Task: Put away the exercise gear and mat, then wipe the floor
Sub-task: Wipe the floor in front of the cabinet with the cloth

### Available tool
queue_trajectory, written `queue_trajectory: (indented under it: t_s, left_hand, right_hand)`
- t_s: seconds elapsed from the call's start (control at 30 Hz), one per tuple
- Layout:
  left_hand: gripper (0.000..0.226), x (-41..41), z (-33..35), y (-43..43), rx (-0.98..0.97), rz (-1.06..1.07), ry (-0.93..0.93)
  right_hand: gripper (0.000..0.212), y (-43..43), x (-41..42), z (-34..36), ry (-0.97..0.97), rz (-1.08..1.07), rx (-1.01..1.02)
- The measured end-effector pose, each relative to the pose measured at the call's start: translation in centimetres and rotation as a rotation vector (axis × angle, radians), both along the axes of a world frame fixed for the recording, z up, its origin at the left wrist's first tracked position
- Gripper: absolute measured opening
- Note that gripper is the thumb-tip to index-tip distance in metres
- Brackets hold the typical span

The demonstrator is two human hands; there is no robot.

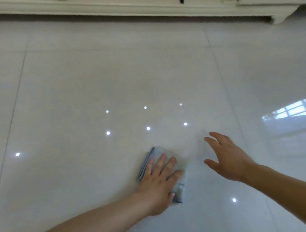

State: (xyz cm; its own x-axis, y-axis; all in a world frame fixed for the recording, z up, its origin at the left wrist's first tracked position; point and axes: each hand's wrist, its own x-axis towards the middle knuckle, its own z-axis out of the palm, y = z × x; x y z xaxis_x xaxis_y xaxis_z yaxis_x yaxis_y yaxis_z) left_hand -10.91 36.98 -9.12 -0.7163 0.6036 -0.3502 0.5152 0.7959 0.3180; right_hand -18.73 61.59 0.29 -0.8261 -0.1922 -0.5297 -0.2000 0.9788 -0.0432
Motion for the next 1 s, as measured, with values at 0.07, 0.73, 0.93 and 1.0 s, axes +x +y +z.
queue_trajectory:
  t_s: [0.07, 0.73, 0.93, 1.0]
  left_hand:
    - [0.069, -0.2, -0.2, 0.9, -0.036, -0.003, -0.032]
    - [0.079, -20.1, 0.1, 19.2, -0.078, 0.182, 0.006]
    - [0.08, -23.1, -0.3, 20.6, -0.087, 0.202, 0.008]
    - [0.079, -23.3, -0.2, 20.5, -0.089, 0.198, -0.006]
  right_hand:
    - [0.079, 3.1, 0.4, -0.1, -0.01, -0.019, 0.017]
    - [0.085, 16.8, -11.3, -5.1, 0.153, -0.186, -0.161]
    - [0.092, 17.4, -14.7, -7.2, 0.118, -0.209, -0.218]
    - [0.092, 17.4, -15.1, -7.3, 0.081, -0.239, -0.233]
